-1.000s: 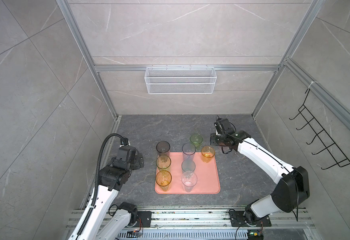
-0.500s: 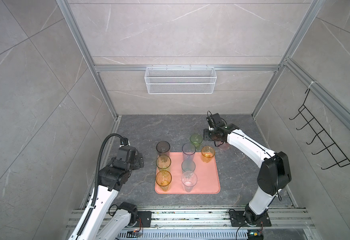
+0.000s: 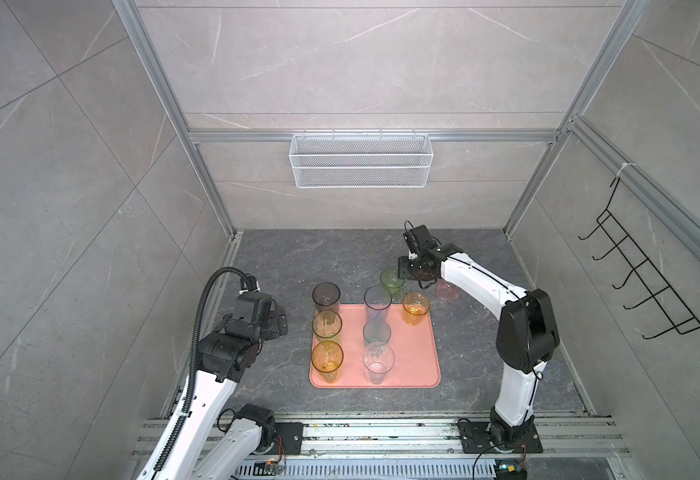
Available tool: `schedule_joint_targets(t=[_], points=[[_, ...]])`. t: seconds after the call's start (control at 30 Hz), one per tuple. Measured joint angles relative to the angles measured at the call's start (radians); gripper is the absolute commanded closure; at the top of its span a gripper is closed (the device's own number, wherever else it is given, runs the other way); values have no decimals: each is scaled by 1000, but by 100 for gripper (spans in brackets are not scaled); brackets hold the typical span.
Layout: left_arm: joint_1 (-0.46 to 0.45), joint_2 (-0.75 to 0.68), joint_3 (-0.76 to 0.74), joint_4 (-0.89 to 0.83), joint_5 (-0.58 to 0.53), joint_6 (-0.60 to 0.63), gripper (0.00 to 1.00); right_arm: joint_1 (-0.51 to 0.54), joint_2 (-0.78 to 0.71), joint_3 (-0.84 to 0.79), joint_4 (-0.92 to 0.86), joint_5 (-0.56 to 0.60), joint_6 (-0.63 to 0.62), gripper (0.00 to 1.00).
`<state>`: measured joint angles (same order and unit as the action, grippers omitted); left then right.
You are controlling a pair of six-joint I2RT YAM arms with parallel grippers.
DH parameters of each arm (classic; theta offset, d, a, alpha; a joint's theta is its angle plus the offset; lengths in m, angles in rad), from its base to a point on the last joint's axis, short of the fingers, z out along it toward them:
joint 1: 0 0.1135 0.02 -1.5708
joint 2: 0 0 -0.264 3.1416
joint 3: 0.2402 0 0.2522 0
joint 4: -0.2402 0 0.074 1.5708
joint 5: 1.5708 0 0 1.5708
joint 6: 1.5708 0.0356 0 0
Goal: Place the glasses into the tray
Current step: 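Raise the right gripper and move it to the green glass, then lower the right gripper onto the green glass rim and close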
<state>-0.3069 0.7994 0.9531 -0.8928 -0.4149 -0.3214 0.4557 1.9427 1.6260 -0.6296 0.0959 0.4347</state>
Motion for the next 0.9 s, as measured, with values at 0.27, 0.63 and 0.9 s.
schedule_joint_targets(t=[0.27, 0.63, 0.9], points=[[0, 0, 0, 0, 1, 0, 5, 0, 64, 45, -16, -13, 8, 45], [0, 1, 0, 0, 2, 0, 5, 0, 129, 89, -36, -23, 12, 50], [0, 1, 0, 0, 3, 0, 5, 0, 161, 98, -40, -37, 19, 59]])
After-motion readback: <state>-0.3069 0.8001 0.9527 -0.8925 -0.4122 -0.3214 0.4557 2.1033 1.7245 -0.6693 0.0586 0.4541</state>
